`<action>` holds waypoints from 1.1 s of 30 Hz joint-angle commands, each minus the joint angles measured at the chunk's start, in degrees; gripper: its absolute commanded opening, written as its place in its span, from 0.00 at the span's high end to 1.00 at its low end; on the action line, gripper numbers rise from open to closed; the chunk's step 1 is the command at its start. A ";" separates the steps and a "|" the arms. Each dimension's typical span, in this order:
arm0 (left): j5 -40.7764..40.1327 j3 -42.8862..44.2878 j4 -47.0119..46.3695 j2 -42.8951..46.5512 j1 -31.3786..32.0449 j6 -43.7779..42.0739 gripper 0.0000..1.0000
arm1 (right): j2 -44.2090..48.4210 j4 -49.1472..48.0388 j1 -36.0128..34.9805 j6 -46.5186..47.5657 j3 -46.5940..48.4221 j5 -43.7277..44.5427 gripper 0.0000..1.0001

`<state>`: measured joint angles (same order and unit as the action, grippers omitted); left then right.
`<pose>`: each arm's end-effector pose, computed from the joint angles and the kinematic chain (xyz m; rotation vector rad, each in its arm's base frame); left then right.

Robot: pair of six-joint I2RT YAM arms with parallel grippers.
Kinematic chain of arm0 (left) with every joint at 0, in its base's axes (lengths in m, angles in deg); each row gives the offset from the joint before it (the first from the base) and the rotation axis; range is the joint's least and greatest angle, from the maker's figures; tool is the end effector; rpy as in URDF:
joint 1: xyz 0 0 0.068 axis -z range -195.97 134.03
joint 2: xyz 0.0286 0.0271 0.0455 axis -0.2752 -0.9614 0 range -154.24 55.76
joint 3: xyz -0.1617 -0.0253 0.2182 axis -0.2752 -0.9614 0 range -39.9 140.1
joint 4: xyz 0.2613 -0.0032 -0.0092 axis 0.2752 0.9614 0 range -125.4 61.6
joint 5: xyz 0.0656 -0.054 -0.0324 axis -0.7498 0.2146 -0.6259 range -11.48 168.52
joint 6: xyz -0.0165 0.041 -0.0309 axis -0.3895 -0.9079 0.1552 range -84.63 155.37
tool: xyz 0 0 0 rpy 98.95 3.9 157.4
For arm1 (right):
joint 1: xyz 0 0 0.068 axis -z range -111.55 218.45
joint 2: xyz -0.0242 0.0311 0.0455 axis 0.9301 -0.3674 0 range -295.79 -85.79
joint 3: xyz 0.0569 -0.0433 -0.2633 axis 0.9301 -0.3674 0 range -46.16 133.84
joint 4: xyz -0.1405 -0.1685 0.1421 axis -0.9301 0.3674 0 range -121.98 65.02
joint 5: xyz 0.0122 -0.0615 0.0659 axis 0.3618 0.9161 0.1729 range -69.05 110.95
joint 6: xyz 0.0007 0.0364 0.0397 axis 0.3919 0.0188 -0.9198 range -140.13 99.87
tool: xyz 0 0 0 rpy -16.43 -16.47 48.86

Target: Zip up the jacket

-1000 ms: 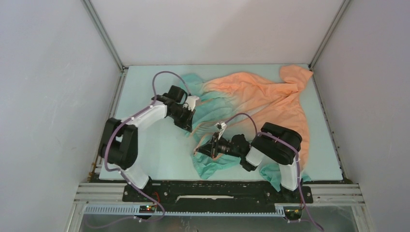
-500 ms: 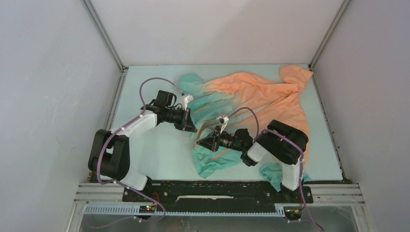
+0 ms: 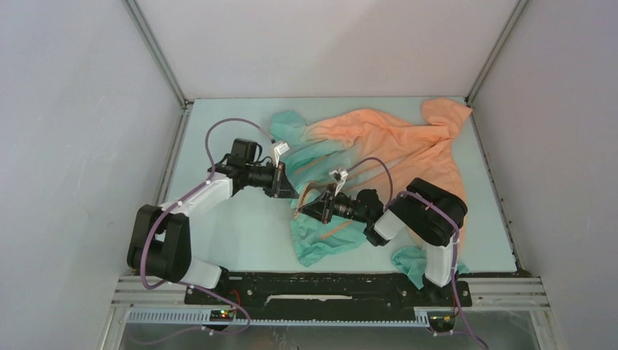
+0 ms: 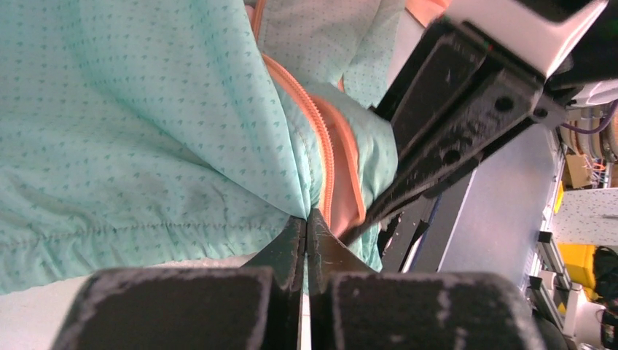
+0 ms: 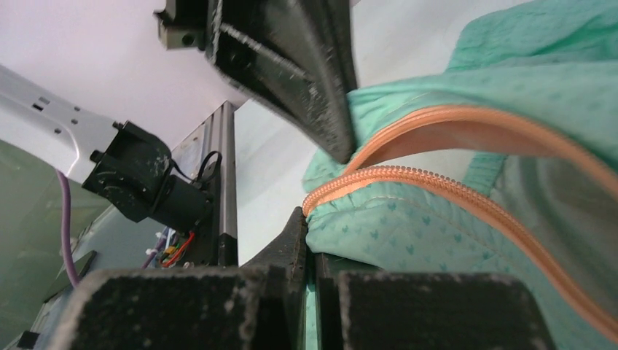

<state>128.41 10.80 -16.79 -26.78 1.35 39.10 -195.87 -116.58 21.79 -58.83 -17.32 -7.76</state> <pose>0.2662 -0.1115 0.2222 0.6679 2.2855 -1.2283 0.2019 0.2388 0.1347 -0.5712 1.6437 1.5230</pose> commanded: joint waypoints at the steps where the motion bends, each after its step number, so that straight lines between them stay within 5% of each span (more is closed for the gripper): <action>1: 2.08 -1.99 -2.64 3.28 -0.62 1.23 1.00 | 2.74 -3.21 1.94 -0.81 -0.01 -0.17 1.00; 33: 1.99 -2.69 -2.82 1.32 -0.62 0.57 1.00 | 4.61 -3.24 1.81 -0.43 -1.15 0.58 1.00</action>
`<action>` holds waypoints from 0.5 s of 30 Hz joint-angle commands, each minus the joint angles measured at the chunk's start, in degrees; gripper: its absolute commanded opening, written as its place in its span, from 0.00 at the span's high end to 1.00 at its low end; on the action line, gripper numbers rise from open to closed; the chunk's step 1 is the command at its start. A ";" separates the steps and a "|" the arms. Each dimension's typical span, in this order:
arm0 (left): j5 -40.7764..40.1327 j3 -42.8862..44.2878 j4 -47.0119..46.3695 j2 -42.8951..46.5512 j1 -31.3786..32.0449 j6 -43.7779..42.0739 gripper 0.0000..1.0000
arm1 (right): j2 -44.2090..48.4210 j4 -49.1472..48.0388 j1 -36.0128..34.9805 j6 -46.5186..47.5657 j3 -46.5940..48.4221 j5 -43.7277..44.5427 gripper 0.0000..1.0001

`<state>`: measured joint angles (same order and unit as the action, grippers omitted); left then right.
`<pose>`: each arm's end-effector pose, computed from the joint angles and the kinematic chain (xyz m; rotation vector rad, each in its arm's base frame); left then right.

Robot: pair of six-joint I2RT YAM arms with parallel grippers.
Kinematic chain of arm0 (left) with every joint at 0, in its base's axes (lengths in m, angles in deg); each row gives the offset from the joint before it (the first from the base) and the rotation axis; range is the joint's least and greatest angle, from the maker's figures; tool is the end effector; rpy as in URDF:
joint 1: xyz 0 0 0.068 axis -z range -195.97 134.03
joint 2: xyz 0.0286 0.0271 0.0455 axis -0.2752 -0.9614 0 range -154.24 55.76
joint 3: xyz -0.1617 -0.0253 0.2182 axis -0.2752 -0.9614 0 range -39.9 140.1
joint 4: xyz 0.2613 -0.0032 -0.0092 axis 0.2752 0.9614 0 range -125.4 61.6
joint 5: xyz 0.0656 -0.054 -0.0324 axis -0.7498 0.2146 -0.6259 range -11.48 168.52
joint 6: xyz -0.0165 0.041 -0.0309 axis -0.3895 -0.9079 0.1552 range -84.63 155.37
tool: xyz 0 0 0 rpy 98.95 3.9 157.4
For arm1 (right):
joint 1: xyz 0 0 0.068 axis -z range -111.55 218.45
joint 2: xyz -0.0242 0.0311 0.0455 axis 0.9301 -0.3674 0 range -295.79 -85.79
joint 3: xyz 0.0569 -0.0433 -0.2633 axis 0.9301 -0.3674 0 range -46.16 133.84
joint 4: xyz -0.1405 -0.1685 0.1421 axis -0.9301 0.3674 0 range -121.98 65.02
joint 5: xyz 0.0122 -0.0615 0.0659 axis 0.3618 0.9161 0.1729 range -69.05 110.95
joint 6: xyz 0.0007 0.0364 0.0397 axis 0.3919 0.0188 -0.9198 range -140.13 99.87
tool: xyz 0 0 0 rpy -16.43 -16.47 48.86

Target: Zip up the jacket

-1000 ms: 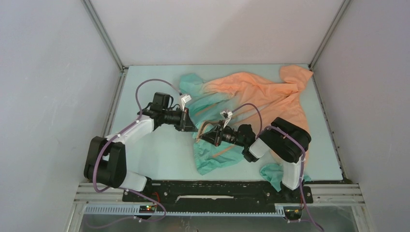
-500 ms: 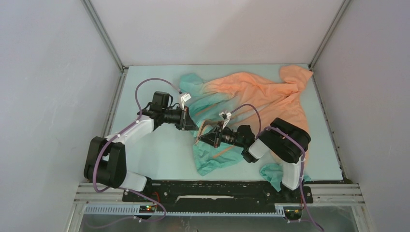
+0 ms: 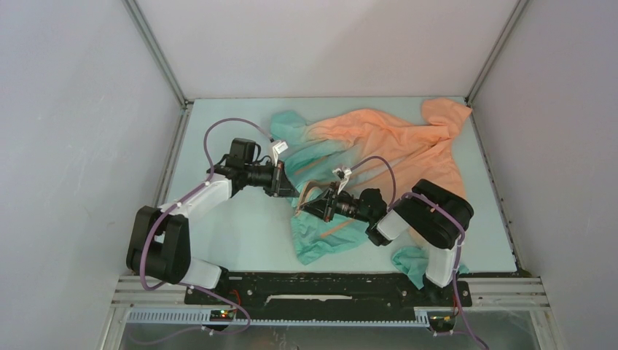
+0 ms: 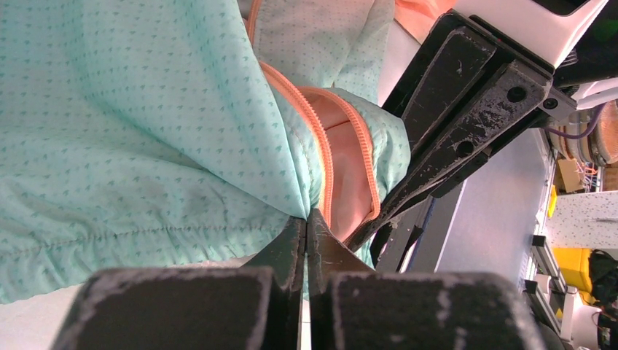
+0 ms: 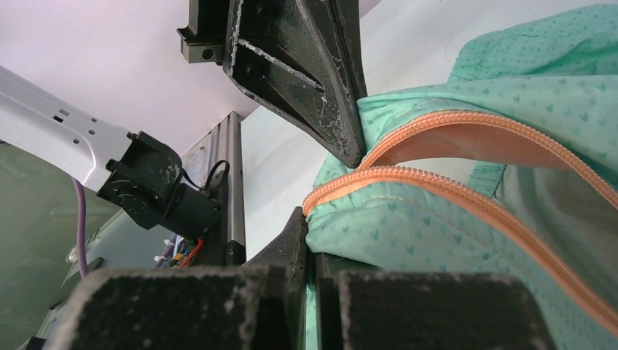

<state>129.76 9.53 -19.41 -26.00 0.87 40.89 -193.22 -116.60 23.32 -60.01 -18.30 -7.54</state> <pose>0.2651 -0.1092 0.2225 0.6477 2.2578 -1.2577 0.2048 0.2297 0.1447 -0.5309 1.6221 1.5213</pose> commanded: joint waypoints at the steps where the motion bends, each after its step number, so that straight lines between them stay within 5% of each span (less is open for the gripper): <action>1: 0.72 -1.46 -0.18 0.49 -0.14 -1.21 1.00 | 1.85 -3.19 0.30 0.64 -0.17 0.51 1.00; 15: 1.45 -1.79 -0.42 1.26 0.12 -1.40 1.00 | -0.40 -3.20 0.57 -1.19 0.93 0.52 1.00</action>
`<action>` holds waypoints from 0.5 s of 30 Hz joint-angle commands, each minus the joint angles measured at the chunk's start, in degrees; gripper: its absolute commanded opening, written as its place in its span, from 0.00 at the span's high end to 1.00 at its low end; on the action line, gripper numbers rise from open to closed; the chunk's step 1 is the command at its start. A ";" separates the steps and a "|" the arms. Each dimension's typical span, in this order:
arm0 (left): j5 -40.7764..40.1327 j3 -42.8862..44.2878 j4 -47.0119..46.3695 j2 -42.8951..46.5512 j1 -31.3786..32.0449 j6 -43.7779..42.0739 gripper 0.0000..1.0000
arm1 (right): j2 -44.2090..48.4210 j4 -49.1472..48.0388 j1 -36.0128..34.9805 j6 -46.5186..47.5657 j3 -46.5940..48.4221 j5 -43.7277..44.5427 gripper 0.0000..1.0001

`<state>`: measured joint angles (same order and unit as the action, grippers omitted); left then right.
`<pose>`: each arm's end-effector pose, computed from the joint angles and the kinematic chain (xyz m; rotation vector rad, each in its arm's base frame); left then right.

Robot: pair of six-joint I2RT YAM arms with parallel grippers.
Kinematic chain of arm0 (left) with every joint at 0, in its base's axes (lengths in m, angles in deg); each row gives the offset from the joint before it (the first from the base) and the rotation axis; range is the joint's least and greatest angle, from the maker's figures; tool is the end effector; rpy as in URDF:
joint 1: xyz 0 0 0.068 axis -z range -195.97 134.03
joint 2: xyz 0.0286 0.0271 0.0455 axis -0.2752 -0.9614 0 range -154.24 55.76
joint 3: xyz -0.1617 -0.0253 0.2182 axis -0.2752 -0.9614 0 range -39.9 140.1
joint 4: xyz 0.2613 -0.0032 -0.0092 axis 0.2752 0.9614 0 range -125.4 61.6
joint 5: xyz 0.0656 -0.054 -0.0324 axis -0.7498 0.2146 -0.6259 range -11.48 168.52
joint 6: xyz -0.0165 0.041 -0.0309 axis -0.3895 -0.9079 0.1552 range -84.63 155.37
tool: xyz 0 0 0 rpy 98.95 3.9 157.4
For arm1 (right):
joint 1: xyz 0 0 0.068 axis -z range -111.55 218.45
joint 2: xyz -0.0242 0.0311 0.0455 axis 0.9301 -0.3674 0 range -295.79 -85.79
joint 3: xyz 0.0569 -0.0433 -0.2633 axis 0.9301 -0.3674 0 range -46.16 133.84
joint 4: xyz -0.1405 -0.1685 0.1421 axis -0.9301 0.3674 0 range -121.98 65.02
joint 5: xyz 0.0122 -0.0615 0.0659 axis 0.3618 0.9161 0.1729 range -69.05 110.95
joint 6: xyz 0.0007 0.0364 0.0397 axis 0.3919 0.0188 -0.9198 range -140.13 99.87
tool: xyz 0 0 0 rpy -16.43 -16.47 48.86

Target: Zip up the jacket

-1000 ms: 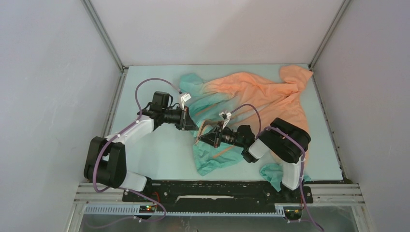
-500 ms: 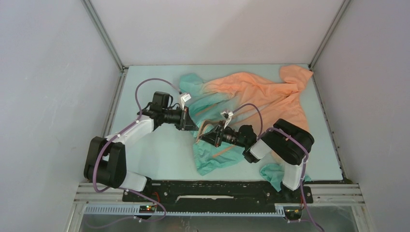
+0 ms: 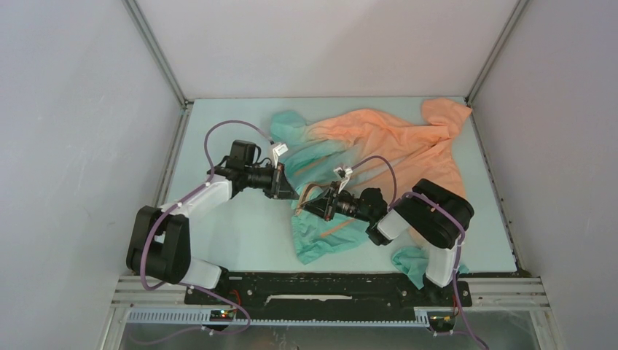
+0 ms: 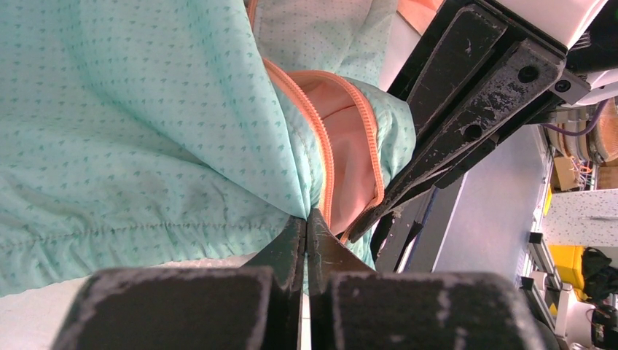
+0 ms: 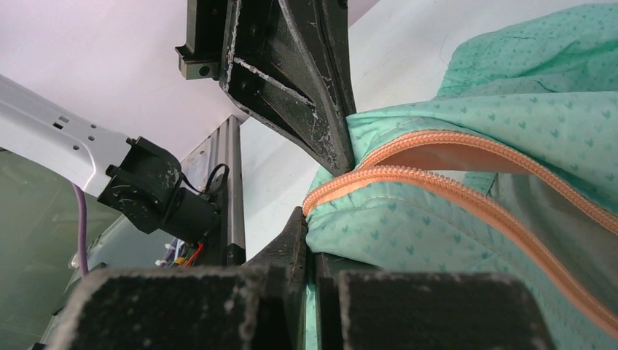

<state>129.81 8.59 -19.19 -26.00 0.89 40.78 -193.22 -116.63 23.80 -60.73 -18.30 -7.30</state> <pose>0.2624 -0.1085 0.2173 0.6431 2.2764 -1.2633 0.2069 0.2279 0.1447 -0.5102 1.6280 1.5218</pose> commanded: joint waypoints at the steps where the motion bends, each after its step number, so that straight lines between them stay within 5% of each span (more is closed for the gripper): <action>1: 1.43 -0.81 -0.67 1.32 0.11 -1.27 1.00 | -0.74 -3.16 -0.02 -0.58 1.11 0.18 1.00; 15: 2.58 -1.42 -1.99 2.20 0.54 -0.53 1.00 | -1.04 -3.16 -0.36 -0.35 1.50 0.69 1.00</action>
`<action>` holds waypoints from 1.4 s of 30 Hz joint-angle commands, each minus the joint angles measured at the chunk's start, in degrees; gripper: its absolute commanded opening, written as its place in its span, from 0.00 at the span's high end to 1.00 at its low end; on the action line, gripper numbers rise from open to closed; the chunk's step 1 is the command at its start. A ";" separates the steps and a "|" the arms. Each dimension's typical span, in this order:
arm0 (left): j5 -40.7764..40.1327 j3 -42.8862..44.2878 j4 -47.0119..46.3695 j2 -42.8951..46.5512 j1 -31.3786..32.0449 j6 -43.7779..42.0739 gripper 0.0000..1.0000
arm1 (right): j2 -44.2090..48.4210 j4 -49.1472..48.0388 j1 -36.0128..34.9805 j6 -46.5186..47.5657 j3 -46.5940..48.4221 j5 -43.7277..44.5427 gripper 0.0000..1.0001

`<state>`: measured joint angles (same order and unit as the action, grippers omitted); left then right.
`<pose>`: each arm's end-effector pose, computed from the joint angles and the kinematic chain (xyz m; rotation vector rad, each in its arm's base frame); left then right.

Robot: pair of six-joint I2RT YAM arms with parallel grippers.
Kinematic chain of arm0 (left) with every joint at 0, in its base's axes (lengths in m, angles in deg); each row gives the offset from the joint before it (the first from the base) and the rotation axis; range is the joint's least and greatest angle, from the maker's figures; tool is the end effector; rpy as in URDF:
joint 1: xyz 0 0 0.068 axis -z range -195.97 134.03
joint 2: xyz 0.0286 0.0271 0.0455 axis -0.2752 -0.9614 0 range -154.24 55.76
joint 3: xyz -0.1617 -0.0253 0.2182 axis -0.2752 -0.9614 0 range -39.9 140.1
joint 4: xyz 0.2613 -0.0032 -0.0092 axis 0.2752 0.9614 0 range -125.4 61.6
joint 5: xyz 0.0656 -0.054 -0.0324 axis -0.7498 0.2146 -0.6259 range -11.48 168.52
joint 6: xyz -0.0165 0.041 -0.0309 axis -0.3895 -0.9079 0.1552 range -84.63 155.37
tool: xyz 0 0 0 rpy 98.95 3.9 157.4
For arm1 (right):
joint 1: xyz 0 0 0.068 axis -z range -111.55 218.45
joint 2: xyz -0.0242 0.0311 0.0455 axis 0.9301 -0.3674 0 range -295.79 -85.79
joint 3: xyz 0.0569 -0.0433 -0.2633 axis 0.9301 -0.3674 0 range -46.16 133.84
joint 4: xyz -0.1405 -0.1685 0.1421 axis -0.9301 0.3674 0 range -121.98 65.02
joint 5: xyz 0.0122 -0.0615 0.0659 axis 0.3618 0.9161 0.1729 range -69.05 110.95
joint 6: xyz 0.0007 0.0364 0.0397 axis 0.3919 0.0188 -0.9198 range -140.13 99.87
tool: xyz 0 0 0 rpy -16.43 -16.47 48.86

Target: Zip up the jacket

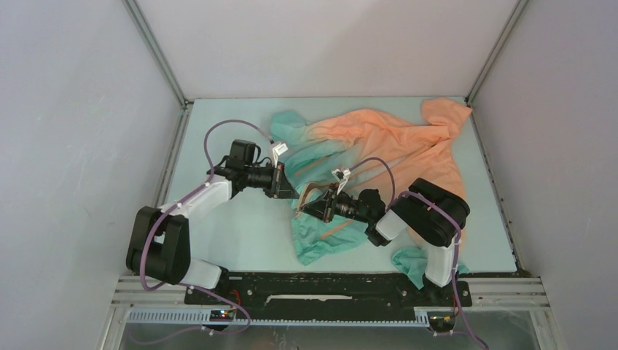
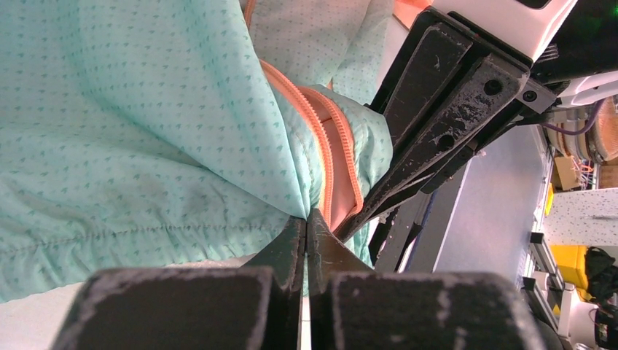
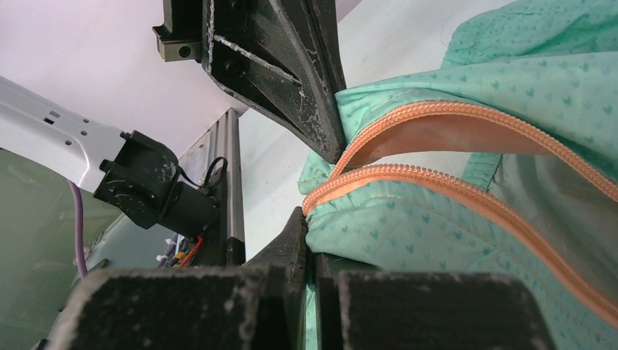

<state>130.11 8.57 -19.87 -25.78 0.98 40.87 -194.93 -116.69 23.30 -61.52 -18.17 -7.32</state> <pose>0.2625 -0.1091 0.2191 0.6513 2.2598 -1.2670 0.2058 0.2306 0.1367 -0.5051 1.6645 1.5334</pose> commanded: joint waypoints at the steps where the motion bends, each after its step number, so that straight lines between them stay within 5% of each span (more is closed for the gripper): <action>1: 2.28 -1.41 -1.15 1.81 0.53 -0.66 1.00 | 0.76 -3.14 0.32 0.28 1.29 0.80 1.00; 42: 0.42 -0.70 0.01 0.06 0.37 -1.72 1.00 | 3.06 -3.22 -0.04 1.29 0.18 0.16 1.00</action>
<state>129.94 8.57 -18.58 -25.89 1.70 39.90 -194.29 -116.71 23.30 -61.50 -18.19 -7.19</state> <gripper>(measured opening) 0.004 0.019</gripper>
